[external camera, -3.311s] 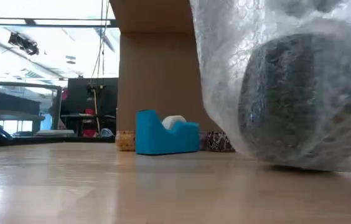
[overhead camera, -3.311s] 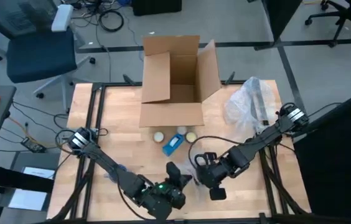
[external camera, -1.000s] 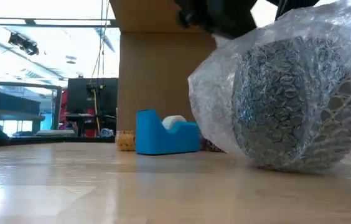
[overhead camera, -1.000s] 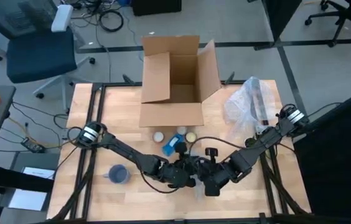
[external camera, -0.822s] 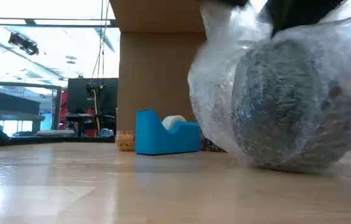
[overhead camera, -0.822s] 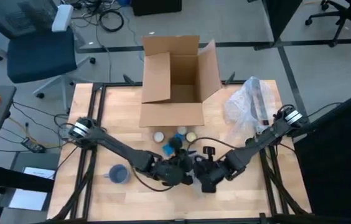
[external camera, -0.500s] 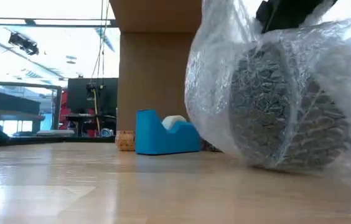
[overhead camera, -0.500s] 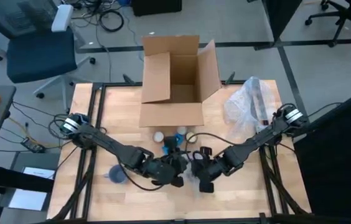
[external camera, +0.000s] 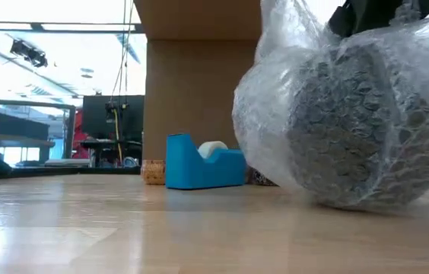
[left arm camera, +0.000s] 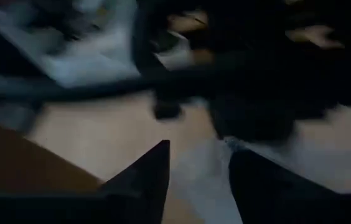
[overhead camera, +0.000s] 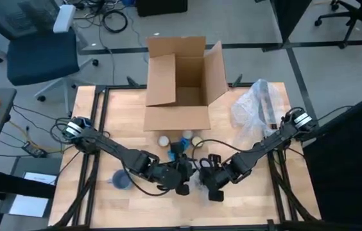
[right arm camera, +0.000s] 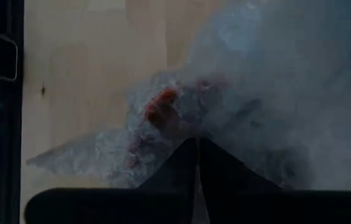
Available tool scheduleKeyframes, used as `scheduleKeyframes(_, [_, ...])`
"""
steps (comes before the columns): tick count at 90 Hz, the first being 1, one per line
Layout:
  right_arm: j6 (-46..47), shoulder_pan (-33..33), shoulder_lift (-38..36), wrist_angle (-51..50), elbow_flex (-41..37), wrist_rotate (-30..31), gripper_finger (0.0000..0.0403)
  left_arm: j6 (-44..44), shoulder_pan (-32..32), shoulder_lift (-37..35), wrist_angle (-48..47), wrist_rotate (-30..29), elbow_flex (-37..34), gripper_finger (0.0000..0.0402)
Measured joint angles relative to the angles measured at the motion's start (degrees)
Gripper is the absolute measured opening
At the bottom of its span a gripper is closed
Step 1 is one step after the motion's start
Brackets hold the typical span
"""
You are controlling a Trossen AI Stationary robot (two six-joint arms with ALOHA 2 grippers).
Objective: Wrap mug
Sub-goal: Wrap the black mug with the bubble wrap
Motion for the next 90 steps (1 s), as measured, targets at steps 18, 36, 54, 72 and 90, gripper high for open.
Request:
scheduleKeyframes(18, [2.1,0.0,0.0,-2.6,0.0,-0.1,0.0000,-3.7,-0.1,-4.3,-8.2,9.0,0.0,0.0147])
scheduleKeyframes(36, [2.8,0.0,0.0,-4.0,0.0,-4.1,0.0000,-4.0,-2.3,-6.6,-7.3,1.5,0.0,0.0147])
scheduleKeyframes(54, [2.4,-0.4,0.0,-4.6,0.2,-8.6,0.0000,-2.5,-2.3,-0.7,4.8,0.3,-4.0,0.0147])
scheduleKeyframes(72, [0.6,-3.0,-0.2,-2.8,-2.9,-8.7,0.0000,-3.8,-3.1,2.6,7.8,0.4,-7.1,0.0147])
scheduleKeyframes(90, [-0.3,-4.7,-0.3,2.0,-5.8,-12.0,0.0000,-5.6,-4.8,3.8,10.0,-0.4,-8.3,0.0147])
